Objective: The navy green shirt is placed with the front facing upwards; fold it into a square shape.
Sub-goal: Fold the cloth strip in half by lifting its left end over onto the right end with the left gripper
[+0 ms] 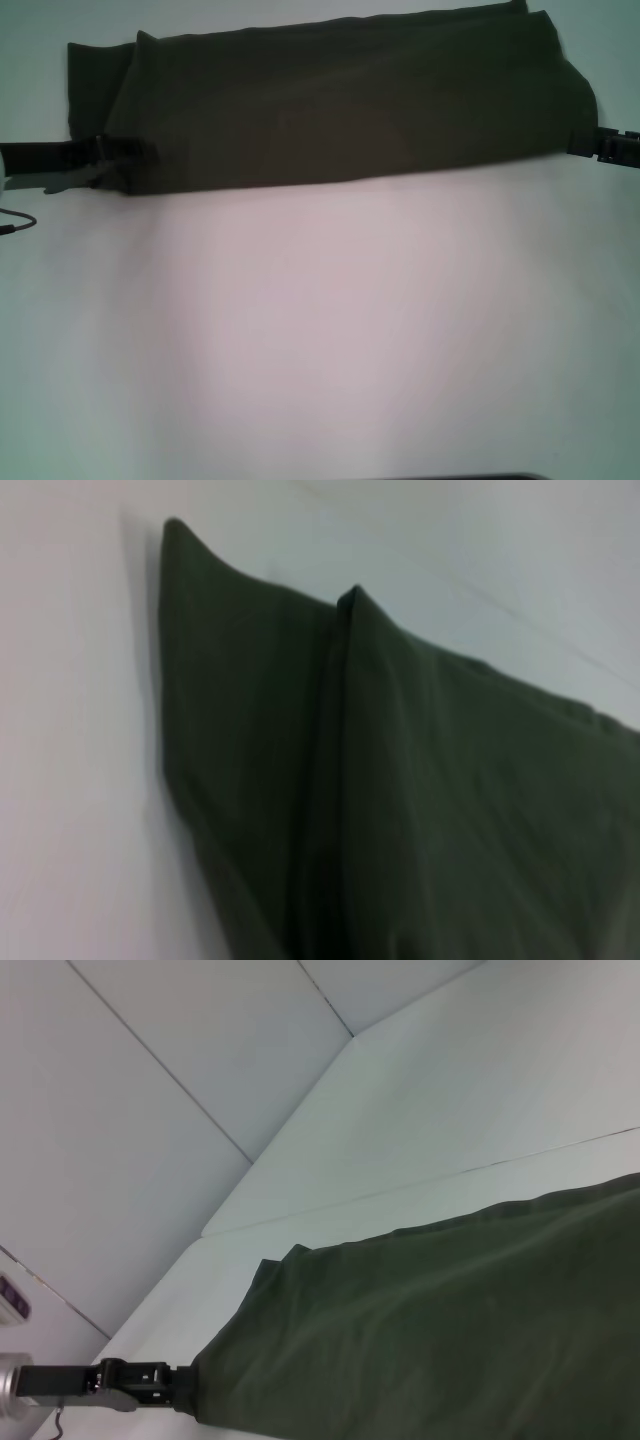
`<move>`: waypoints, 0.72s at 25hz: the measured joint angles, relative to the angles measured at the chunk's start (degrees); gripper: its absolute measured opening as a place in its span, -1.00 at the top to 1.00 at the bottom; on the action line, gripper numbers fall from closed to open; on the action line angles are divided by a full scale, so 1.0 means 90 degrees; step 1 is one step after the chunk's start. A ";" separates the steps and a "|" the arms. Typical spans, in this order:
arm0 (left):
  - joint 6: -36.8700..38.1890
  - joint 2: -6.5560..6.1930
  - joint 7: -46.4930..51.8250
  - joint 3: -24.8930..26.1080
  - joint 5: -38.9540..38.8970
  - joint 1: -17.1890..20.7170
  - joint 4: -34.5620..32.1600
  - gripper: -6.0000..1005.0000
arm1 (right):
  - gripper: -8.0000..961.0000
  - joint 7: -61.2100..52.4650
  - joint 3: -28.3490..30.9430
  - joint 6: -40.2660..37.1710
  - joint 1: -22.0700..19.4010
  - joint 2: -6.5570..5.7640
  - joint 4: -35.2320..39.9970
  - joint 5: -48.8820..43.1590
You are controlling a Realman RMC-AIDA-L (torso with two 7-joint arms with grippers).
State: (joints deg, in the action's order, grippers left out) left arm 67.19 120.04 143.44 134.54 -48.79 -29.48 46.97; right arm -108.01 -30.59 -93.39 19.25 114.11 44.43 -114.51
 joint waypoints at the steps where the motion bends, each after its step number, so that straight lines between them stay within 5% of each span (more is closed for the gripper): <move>1: 0.0015 -0.0022 0.0080 -0.0035 0.0072 -0.0048 -0.0038 -0.23 | -0.93 0.0000 0.0000 -0.0001 -0.0003 0.0002 0.0000 0.0000; 9: 0.0119 -0.0134 0.0369 -0.0074 0.0248 -0.0232 -0.0128 -0.21 | -0.93 -0.0073 0.0010 -0.0046 0.0013 -0.0028 0.0002 0.0000; 18: 0.0204 -0.0182 0.0374 -0.0073 0.0249 -0.0275 -0.0090 0.59 | -0.93 -0.0553 -0.0038 0.0136 0.0089 -0.0154 0.0036 -0.0179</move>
State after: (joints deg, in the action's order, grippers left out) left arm 69.03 118.39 146.81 133.89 -46.56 -31.96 46.17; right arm -112.99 -30.93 -92.17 20.05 112.72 44.75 -116.12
